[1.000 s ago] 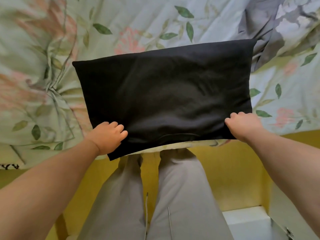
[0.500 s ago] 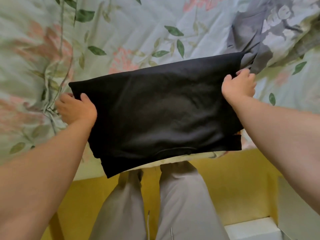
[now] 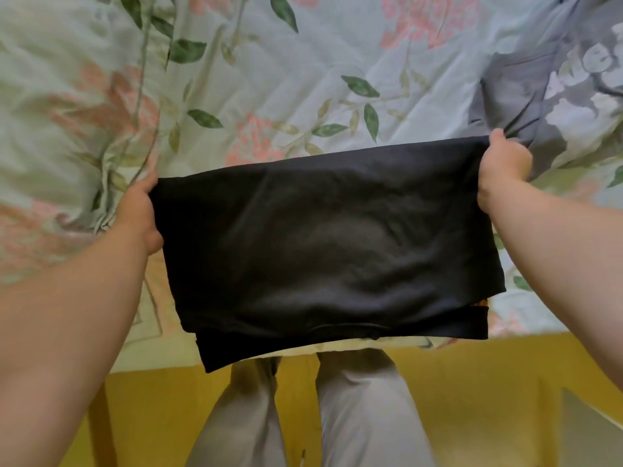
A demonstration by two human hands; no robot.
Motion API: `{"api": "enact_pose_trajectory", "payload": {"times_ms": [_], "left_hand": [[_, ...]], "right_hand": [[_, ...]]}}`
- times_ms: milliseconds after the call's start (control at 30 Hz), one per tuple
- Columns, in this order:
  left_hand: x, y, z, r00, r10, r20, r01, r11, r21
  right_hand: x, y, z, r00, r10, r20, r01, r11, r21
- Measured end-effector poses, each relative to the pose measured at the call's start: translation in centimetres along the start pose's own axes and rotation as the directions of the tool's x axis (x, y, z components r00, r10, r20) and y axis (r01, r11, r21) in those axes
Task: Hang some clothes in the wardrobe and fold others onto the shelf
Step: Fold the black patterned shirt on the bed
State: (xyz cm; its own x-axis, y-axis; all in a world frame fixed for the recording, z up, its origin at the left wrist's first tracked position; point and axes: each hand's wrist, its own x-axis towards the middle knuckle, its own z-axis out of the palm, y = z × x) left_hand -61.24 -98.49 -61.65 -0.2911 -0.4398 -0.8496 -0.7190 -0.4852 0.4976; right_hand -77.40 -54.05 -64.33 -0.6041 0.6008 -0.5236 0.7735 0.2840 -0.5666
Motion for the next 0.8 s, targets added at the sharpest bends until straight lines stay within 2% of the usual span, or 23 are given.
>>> {"api": "enact_pose_trajectory", "payload": {"times_ms": [100,233,467,567,700,800], "left_hand": [[0.0,0.4,-0.3,0.998,0.006,-0.062,-0.006,1.0,0.004],[1.1,1.8,-0.7,0.996,-0.027,-0.089,0.024,0.999,-0.037],[4.3,4.8,0.0,0.992,0.015,-0.122,-0.013,1.0,0.011],[6.3,6.3,0.6,0.989,0.073,-0.126,-0.069,0.997,0.037],[9.2,8.1,0.7,0.979,0.138,-0.152,-0.132,0.99,0.047],[11.7,8.7,0.8,0.963,0.18,-0.201,-0.171,0.983,0.062]], "right_hand": [[-0.8,-0.6,-0.3,0.99,0.122,0.065,-0.131,0.981,0.146],[0.3,-1.9,-1.0,0.973,0.178,0.15,-0.206,0.96,0.192],[1.4,-5.1,0.6,0.986,0.159,0.05,-0.166,0.965,0.204],[2.4,-5.5,1.6,0.996,0.086,-0.024,-0.081,0.984,0.161],[2.8,-6.4,2.7,0.98,-0.145,-0.135,0.143,0.989,-0.018],[3.0,-6.6,2.9,0.956,-0.262,-0.135,0.245,0.961,-0.127]]}}
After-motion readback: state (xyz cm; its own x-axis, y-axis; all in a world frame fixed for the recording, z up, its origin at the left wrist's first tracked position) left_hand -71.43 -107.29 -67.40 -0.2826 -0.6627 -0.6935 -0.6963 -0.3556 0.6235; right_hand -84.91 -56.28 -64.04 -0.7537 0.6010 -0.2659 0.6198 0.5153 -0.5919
